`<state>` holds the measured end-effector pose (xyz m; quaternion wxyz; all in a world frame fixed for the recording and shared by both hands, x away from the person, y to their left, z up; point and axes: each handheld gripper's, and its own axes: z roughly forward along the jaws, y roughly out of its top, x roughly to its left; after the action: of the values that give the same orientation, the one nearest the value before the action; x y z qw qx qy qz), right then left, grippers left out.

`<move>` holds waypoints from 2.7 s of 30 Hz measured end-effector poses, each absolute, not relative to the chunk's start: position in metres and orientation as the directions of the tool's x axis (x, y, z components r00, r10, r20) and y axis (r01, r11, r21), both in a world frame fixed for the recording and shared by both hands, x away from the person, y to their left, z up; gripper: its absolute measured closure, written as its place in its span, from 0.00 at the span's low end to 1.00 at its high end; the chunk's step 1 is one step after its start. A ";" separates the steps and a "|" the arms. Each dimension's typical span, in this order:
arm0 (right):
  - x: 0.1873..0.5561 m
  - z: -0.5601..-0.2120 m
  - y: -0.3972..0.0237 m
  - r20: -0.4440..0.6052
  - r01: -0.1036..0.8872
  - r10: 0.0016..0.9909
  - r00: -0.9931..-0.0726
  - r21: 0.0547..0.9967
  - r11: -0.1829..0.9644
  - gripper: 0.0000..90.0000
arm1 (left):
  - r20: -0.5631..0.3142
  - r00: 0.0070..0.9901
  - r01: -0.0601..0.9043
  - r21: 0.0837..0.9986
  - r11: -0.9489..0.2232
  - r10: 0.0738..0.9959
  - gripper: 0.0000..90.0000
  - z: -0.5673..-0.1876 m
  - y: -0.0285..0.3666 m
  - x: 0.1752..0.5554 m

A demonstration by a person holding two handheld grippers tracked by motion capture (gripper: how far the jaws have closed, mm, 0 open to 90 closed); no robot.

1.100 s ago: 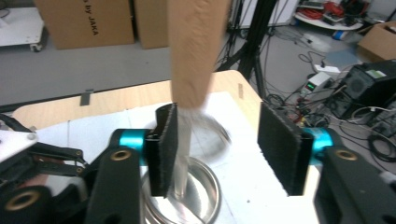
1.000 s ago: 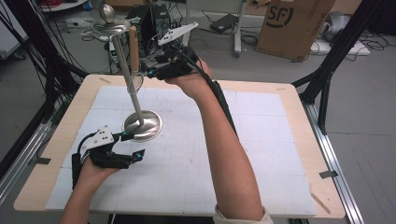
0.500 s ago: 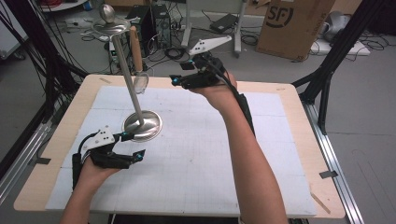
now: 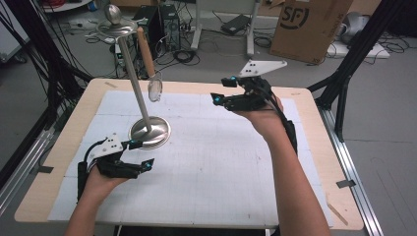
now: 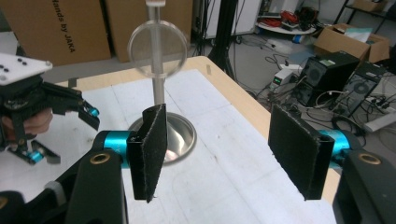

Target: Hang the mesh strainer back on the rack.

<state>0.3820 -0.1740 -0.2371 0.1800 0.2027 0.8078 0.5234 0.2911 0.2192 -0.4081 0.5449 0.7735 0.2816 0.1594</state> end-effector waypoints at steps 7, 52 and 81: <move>0.367 -0.253 -0.201 -0.056 0.147 0.530 -0.846 0.931 0.333 0.40 | -0.061 0.788 0.263 0.933 -0.246 0.612 0.24 -0.408 0.219 0.291; 0.284 -0.387 -0.271 0.038 0.206 0.586 -0.809 0.953 0.223 0.33 | -0.045 0.788 0.252 0.933 -0.256 0.614 0.24 -0.408 0.219 0.290; 0.288 -0.411 -0.271 0.085 0.301 0.607 -0.790 0.916 0.264 0.25 | -0.035 0.803 0.249 0.927 -0.281 0.595 0.24 -0.410 0.208 0.291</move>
<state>0.2878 -0.2713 -0.4111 0.1437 0.2905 0.7819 0.5325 0.2911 0.2084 -0.4096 0.5356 0.7839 0.2692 0.1618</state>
